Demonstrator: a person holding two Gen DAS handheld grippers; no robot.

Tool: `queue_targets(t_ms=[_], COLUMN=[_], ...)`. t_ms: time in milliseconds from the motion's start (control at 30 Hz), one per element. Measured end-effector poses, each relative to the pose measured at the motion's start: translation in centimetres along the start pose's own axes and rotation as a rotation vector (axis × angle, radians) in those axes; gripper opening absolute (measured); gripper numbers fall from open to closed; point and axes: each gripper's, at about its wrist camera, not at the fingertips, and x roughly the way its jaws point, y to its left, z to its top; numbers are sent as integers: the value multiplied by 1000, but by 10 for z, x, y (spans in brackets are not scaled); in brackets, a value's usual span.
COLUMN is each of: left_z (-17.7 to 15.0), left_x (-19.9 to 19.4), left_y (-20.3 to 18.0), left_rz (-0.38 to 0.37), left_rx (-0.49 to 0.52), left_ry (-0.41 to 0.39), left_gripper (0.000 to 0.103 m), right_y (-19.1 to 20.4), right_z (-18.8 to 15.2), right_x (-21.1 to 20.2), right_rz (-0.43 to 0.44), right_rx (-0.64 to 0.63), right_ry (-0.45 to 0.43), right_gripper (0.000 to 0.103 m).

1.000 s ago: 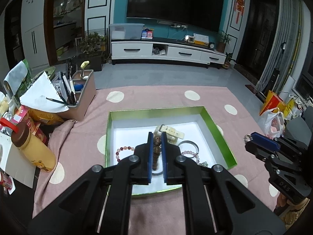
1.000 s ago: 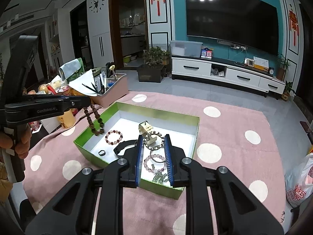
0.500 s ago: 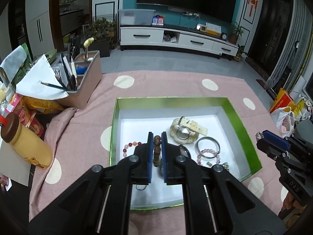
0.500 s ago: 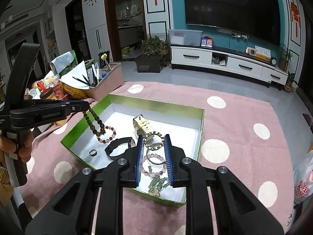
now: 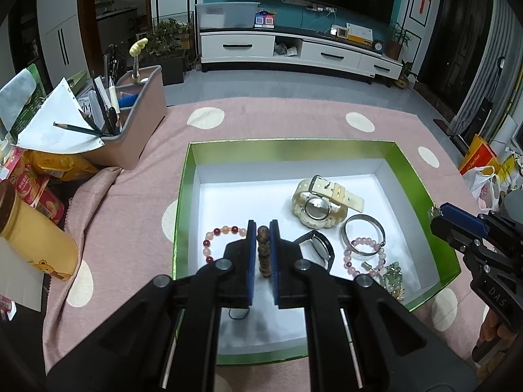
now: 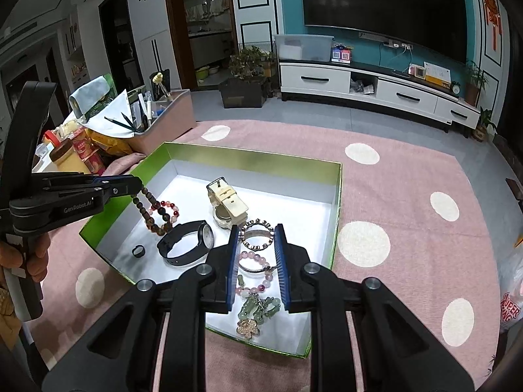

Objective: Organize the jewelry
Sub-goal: 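Carry the wooden bracelet and silver ring over the green box with both tools, then lower both tools into the box and open them to release the bracelet and ring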

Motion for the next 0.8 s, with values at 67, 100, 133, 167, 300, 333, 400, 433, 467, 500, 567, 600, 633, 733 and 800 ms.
queue_targets(t_ms=[67,100,133,167,300,333,400,433,467,500,567,600,633,733,800], left_z=[-1,-1,-2,-3,-3,-4,-4,-4,-4,-3,-3,-3,-4,-4,-5], left_x=[2,3,5,6,9,10,11,11,11,11,12,13,14,17,18], left_y=[0,0,0,-1,-1,-1,-1,-1,-1,-1,-1,-1,-1,-1,-1], left_rz=[2,4,6,7,12,14,15,16,17,17,20,23,26,34,39], left_rx=[3,3,4,5,10,10,13,14,15,16,19,20,21,20,23], left_ry=[6,9,12,15,22,24,26,26,27,28,32,36,40,52,59], left_gripper=[7,7,7,7,7,7,7,7,7,7,7,7,7,7,7], right_y=[1,1,0,1,1,1,1,1,1,1,1,1,1,0,-1], right_z=[0,0,0,0,1,1,2,2,2,3,3,3,3,4,4], right_x=[3,4,6,7,11,12,14,14,15,16,17,18,18,21,23], right_rz=[1,0,0,0,0,0,0,0,2,6,8,9,9,9,10], right_rx=[-1,-1,-2,-3,-3,-2,1,2,3,4,6,8,9,14,21], right_ry=[6,11,13,16,28,31,35,37,38,41,45,49,51,60,67], right_gripper=[21,21,21,21,21,21,21,21,21,21,21,21,21,21,21])
